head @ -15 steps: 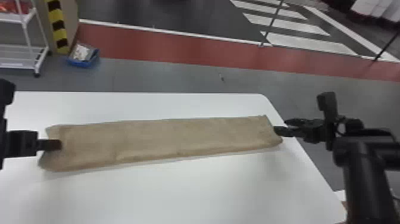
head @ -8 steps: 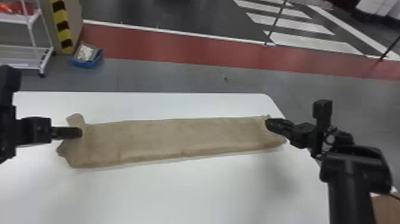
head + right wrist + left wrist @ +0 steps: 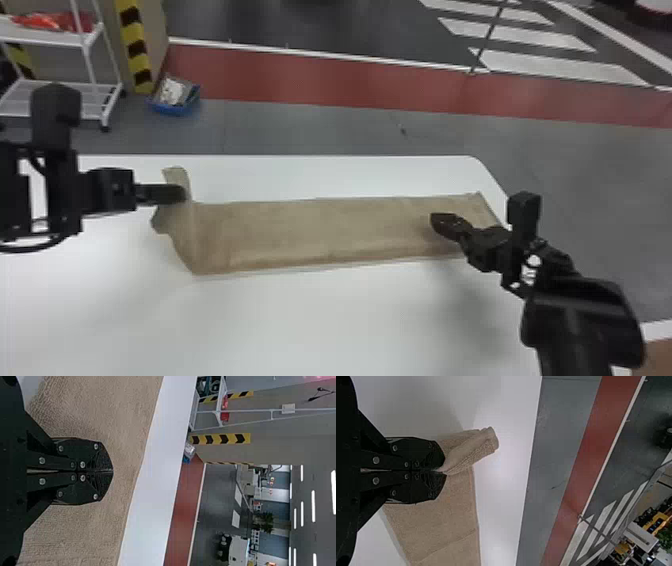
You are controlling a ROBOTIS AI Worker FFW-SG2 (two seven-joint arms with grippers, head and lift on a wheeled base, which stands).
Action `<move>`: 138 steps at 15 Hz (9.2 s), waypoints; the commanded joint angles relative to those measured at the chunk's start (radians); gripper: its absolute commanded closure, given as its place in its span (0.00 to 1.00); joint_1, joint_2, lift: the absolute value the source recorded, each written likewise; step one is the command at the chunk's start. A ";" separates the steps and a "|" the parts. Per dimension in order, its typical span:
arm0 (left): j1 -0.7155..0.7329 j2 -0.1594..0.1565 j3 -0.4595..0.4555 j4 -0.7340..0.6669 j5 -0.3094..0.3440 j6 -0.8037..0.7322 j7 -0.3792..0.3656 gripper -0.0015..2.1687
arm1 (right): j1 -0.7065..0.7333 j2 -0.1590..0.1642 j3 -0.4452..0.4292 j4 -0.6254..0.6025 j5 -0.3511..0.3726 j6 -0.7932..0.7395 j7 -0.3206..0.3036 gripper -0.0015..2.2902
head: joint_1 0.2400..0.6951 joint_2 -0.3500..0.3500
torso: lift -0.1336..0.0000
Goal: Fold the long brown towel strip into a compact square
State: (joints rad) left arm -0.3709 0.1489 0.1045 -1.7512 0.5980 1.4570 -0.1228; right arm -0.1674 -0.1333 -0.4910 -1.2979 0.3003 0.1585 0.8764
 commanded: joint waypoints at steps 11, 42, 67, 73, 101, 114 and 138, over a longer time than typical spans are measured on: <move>-0.020 -0.020 -0.028 -0.053 0.149 -0.022 0.046 0.80 | 0.002 0.058 0.178 -0.026 0.022 0.197 -0.039 0.82 | 1.00 0.22 | 0.07; 0.075 -0.151 -0.463 -0.090 0.072 -0.353 0.242 0.80 | 0.105 0.014 -0.181 -0.360 -0.205 0.353 0.039 0.81 | 0.98 0.00 | 0.07; 0.277 0.009 -0.328 -0.106 -0.159 -0.562 0.037 0.01 | 0.129 0.104 0.161 -0.541 -0.194 0.804 -0.113 0.28 | 1.00 0.01 | 0.07; 0.349 0.037 -0.220 -0.128 -0.218 -0.614 -0.043 0.01 | 0.124 0.134 0.279 -0.541 -0.181 0.804 -0.255 0.28 | 1.00 0.30 | 0.07; 0.357 0.028 -0.210 -0.105 -0.211 -0.651 -0.074 0.01 | 0.097 0.134 0.312 -0.524 -0.190 0.853 -0.327 0.36 | 1.00 0.33 | 0.07; 0.359 0.026 -0.201 -0.108 -0.205 -0.632 -0.072 0.01 | 0.120 0.134 0.292 -0.684 -0.259 0.988 -0.309 0.63 | 1.00 0.36 | 0.07; 0.372 0.024 -0.190 -0.134 -0.211 -0.617 -0.057 0.01 | 0.020 0.000 -0.096 -0.615 -0.474 1.090 -0.165 0.63 | 1.00 0.12 | 0.07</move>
State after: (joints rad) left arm 0.0011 0.1733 -0.0894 -1.8853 0.3865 0.8406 -0.1794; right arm -0.1446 -0.1299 -0.5732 -1.8646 -0.1361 1.1896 0.7121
